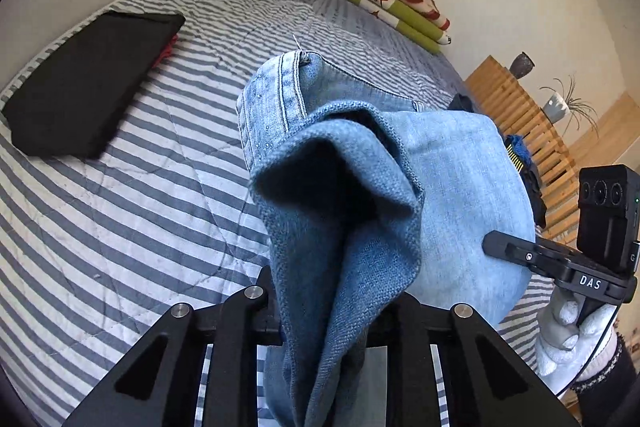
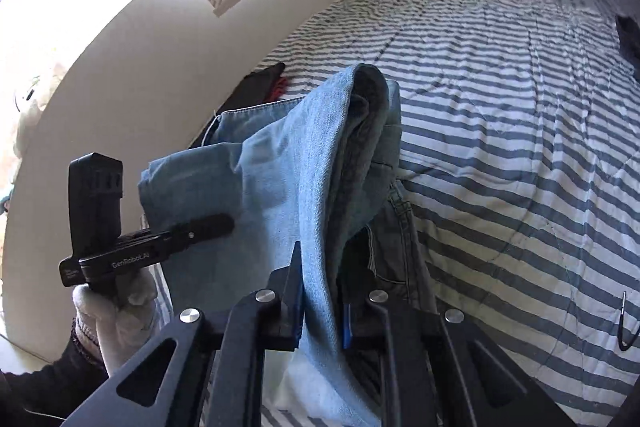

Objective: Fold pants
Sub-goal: 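Grasp the jeans edge with both grippers and fold it over the stack, then open both grippers and press the folded jeans flat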

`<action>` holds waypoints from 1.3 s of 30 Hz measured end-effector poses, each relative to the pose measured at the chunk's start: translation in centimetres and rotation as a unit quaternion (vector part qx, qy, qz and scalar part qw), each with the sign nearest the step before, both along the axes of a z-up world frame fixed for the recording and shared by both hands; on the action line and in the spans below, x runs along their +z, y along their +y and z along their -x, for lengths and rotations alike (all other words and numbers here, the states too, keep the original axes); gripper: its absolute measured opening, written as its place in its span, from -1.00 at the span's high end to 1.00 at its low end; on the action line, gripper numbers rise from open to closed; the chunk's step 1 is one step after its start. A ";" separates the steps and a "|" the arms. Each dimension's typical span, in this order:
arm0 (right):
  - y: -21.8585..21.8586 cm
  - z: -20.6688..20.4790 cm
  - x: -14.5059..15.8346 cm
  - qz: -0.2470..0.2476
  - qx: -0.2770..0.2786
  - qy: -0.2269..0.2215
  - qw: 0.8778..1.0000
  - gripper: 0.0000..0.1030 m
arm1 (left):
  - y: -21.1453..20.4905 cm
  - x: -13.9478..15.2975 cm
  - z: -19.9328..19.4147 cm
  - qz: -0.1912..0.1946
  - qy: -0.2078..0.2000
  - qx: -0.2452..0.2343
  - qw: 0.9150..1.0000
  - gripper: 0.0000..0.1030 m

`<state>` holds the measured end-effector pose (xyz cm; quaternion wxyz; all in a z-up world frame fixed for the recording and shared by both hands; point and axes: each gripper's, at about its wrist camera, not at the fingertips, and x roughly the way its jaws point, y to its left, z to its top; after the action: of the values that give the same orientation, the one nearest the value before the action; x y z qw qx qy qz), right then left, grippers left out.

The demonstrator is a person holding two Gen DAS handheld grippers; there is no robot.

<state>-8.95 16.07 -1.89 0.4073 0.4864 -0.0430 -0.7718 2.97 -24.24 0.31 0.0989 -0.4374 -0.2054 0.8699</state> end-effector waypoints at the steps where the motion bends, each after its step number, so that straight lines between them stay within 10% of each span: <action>1: -0.9 -0.6 0.7 0.001 0.005 0.005 1.000 0.76 | -0.7 0.7 -0.3 0.001 0.007 0.006 1.000 0.56; 13: -12.4 -2.1 4.9 0.070 0.046 0.031 0.996 0.77 | -15.5 8.7 -0.6 0.078 0.031 0.064 0.994 0.57; 22: -23.7 2.4 5.6 0.137 0.033 0.011 0.990 0.78 | -27.1 12.5 8.4 0.137 0.028 0.095 0.986 0.58; 35: -32.5 10.5 -1.2 0.125 -0.015 -0.030 0.992 0.78 | -34.4 4.4 23.9 0.199 -0.043 0.038 0.978 0.55; 39: -33.2 12.5 -3.5 0.107 -0.038 -0.040 0.993 0.75 | -36.2 1.8 26.8 0.239 -0.065 0.055 0.967 -0.01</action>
<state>-21.48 -17.12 -5.44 0.4256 0.4687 -0.1604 -0.7572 -23.86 -60.40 2.12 -0.0700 -0.4919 -0.0216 0.8676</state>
